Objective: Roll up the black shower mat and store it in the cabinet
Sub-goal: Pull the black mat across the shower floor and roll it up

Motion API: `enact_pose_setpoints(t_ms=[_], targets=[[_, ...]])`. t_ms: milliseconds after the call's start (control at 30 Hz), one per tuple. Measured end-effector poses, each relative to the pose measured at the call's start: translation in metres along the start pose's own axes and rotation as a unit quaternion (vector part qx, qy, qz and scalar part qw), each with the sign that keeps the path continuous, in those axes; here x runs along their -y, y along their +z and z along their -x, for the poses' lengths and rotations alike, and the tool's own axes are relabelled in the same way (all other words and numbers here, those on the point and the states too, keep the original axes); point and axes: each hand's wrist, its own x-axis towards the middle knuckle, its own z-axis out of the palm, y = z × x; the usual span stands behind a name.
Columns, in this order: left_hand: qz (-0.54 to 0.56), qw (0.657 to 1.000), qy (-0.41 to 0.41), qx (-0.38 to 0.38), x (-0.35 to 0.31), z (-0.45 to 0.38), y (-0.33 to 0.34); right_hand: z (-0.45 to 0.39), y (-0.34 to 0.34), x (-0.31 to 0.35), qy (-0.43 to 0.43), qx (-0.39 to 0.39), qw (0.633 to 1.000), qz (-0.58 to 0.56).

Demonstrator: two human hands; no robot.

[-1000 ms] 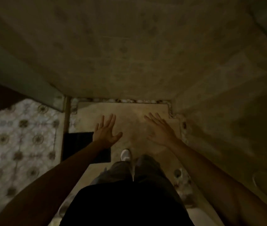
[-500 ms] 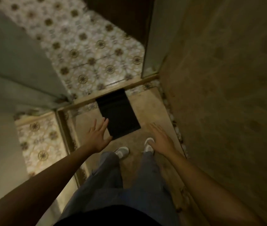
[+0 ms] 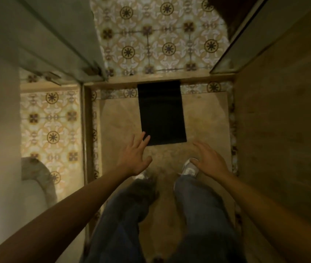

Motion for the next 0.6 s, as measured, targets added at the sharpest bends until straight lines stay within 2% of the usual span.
enact_pose_setpoints(t_ms=[100,333,467,600], targets=[[-0.024,0.999,0.037,-0.007,0.033,-0.067,0.045,-0.068,0.039,-0.025,-0.027,0.008,0.999,0.047],[-0.089,0.994,0.059,-0.007,0.120,-0.223,0.159,-0.236,0.137,-0.108,-0.109,0.037,0.980,0.163],[-0.139,0.985,0.097,0.000,0.151,-0.279,0.212,-0.301,0.173,-0.148,-0.187,0.079,0.944,0.261],[-0.216,0.963,0.161,0.003,0.164,-0.318,0.233,-0.339,0.190,-0.172,-0.252,0.106,0.885,0.377]])
